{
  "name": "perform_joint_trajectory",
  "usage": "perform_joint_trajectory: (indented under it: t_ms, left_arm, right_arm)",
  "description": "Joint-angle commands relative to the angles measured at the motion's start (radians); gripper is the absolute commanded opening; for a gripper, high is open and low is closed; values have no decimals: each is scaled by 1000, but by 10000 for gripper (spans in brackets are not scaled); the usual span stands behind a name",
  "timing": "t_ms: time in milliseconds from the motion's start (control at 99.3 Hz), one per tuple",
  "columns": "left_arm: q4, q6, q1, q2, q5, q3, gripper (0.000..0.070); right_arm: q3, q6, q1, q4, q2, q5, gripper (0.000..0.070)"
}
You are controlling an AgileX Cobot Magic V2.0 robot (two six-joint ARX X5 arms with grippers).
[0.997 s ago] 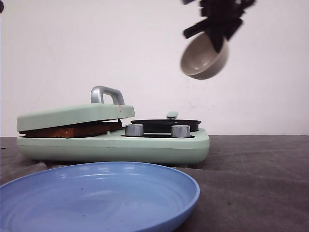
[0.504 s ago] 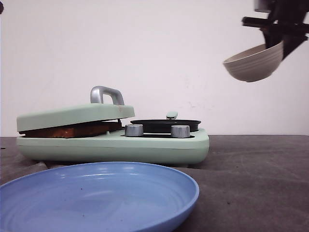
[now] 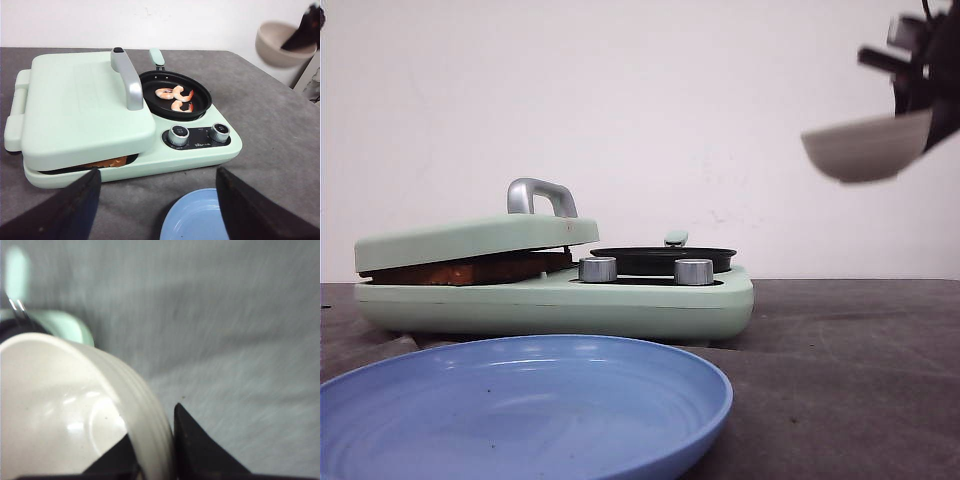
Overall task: Make breakfast with bread and shrimp
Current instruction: 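Carry the empty bowl with the right gripper back beside the press, then lower the bowl onto the table and open the right gripper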
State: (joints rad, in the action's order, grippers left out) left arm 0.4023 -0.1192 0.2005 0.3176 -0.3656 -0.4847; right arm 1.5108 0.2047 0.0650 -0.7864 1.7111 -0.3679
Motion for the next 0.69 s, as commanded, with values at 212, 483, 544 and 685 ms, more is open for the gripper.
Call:
perform_joint_trajectory:
  t_ms: [212,483,544,685]
  left_arm:
    - [-2,-2,1,1,-2,0,382]
    - [3,-2,1,1,-2,0,382]
    - [3,-1,1,1,-2,0,382]
    - [3,-1,1,1,-2,0,382]
  right_arm:
    - [-246,94,5,226,11,-55,3]
    - [-379,123,5,362,14,-50,3]
    - [-399,129,5,396,16,-50,3]
    - [-413,150,5,441,47,-48,3]
